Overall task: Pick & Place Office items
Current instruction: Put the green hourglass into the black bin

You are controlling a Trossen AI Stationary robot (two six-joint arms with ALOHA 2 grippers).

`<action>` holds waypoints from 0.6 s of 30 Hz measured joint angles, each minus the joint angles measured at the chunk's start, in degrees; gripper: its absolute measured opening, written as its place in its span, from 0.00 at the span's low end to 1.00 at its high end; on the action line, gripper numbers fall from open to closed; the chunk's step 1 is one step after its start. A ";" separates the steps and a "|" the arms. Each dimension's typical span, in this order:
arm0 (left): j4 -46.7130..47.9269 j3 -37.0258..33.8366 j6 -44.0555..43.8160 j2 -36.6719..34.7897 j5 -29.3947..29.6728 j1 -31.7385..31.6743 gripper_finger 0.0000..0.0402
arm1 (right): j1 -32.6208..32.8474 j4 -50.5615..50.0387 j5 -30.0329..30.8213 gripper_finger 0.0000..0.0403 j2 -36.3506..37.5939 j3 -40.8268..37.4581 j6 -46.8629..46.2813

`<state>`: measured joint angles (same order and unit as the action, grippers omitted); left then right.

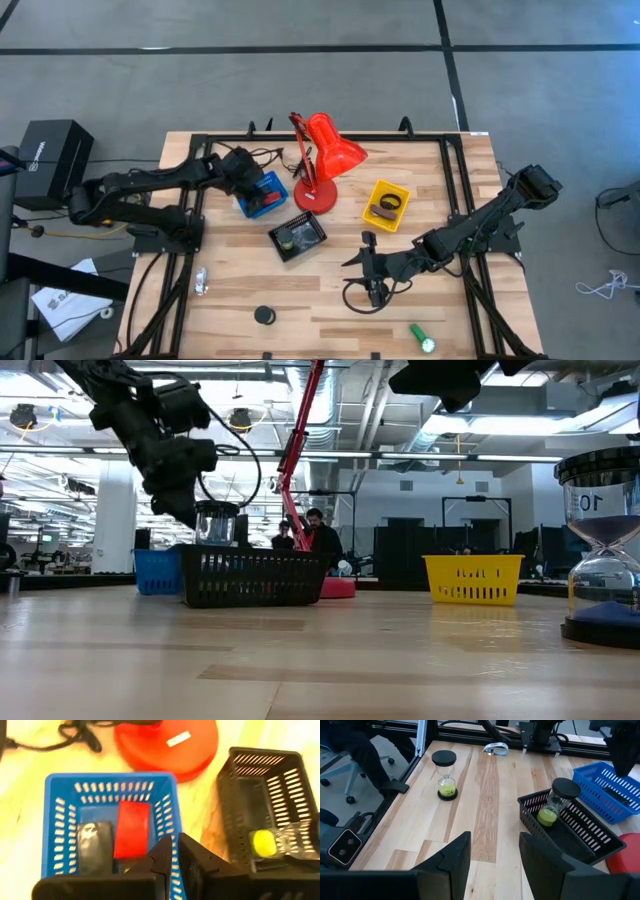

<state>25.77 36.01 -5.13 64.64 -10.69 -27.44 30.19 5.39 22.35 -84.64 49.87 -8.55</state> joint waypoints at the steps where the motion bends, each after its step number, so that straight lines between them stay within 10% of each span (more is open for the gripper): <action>1: -0.27 0.00 0.01 -0.02 0.01 0.26 0.05 | -0.05 -0.05 0.00 0.39 0.00 0.00 -0.01; 18: -5.54 -2.14 3.58 13.00 8.21 1.99 0.01 | -0.32 -0.35 -0.02 0.39 0.00 0.00 -0.06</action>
<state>20.23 33.87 -1.54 77.64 -2.48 -25.45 29.87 5.04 22.33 -84.64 49.87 -8.60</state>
